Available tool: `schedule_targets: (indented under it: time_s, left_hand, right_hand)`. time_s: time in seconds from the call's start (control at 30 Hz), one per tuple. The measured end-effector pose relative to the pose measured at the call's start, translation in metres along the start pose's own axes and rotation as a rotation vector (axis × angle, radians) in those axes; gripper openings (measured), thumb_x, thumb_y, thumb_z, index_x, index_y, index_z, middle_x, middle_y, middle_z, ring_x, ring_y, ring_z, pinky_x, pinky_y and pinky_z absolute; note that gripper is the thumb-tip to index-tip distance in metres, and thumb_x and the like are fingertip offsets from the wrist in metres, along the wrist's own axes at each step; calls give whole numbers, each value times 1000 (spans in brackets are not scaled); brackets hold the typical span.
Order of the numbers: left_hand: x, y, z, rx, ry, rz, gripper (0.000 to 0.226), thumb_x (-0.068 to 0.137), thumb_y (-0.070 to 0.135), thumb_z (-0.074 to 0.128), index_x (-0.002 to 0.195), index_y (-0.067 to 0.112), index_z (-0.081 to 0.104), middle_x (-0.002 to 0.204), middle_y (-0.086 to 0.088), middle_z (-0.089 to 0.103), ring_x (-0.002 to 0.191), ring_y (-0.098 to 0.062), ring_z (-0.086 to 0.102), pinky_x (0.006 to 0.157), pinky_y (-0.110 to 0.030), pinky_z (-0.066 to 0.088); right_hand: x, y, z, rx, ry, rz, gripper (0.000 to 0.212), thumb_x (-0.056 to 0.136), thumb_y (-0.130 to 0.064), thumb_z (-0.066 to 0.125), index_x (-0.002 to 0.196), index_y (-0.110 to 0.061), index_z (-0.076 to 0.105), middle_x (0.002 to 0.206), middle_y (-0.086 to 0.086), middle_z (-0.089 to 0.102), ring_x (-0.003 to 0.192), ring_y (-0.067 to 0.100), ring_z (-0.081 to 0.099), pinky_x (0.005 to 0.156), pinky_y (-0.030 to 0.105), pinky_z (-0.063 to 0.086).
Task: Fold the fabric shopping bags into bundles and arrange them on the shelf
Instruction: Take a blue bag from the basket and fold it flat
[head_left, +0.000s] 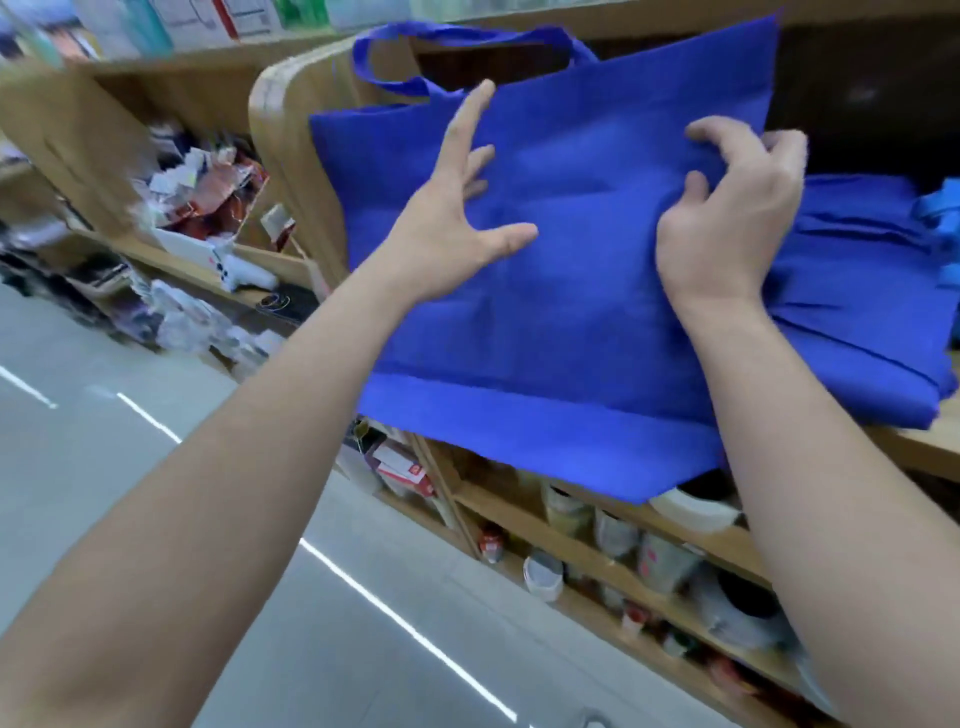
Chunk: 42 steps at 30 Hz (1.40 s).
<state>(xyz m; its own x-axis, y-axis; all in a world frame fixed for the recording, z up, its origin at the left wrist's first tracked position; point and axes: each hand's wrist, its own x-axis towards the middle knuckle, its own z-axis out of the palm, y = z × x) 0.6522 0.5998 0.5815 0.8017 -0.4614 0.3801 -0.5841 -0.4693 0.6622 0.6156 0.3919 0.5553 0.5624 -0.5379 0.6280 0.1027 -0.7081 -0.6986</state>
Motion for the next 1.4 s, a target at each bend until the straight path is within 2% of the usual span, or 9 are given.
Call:
schedule_targets:
  time_s: [0.23,0.47,0.6,0.73,0.9,1.03,1.13,1.23,1.4]
  left_hand:
    - [-60,-49,-15,617,-644,-53,113,51,83,65,139,69,-4,161,22,-11,146,-2,-11,118,-44,5]
    - [-28,-81,-23,697,-362,222,43,100,37,48,143,42,43,147,8,48,132,-23,47,97,-38,47]
    - [-8,-72,-19,865,-358,347,28,102,48,33,99,31,55,100,5,63,97,-28,61,65,-34,45]
    - [18,-69,-22,885,-369,325,46,93,59,48,70,20,37,66,4,39,81,-30,53,63,-35,40]
    - [40,-91,-41,823,-366,215,46,85,60,62,125,42,46,110,6,66,102,-27,60,71,-35,43]
    - [30,-119,-44,686,-283,610,27,89,29,64,116,25,64,122,-2,66,111,-32,61,86,-45,48]
    - [12,-124,-43,604,-568,417,68,87,71,25,146,39,39,155,10,35,143,-16,33,112,-48,31]
    - [4,-135,-41,806,-680,321,79,85,79,18,145,44,-19,161,15,-11,150,-10,-6,121,-40,8]
    - [19,-120,-57,585,-722,224,65,101,14,45,153,38,12,161,16,9,149,-5,6,119,-22,8]
  right_hand:
    - [34,3,22,-138,177,14,48,85,-1,42,125,-17,63,122,13,50,96,27,54,78,25,38]
    - [23,-20,-4,-553,-173,15,68,96,-50,50,154,-32,21,162,17,8,149,34,5,109,55,26]
    - [-9,-52,-48,-225,-819,-31,86,64,-93,45,140,-54,39,144,-32,39,135,-12,27,113,24,24]
    - [-28,-48,-43,-587,-969,-10,46,83,-57,63,123,-33,62,122,-23,62,118,2,53,97,25,42]
    - [-31,-32,-20,-762,-642,36,29,91,-33,64,119,-28,57,107,2,63,108,30,55,83,40,46]
    - [-47,-20,-9,-902,-598,-85,41,86,-20,66,122,-35,53,124,0,52,114,29,51,87,46,40]
    - [-58,-15,-6,-1068,-509,-394,38,79,-9,46,106,-21,70,134,12,57,130,31,47,99,60,25]
    - [-60,-12,-9,-1030,-753,-417,55,94,-32,23,116,-9,68,128,12,65,120,26,61,104,55,37]
    - [-40,-29,-23,-1091,-1135,-243,85,87,-78,18,155,-28,18,162,-10,19,142,15,35,116,36,30]
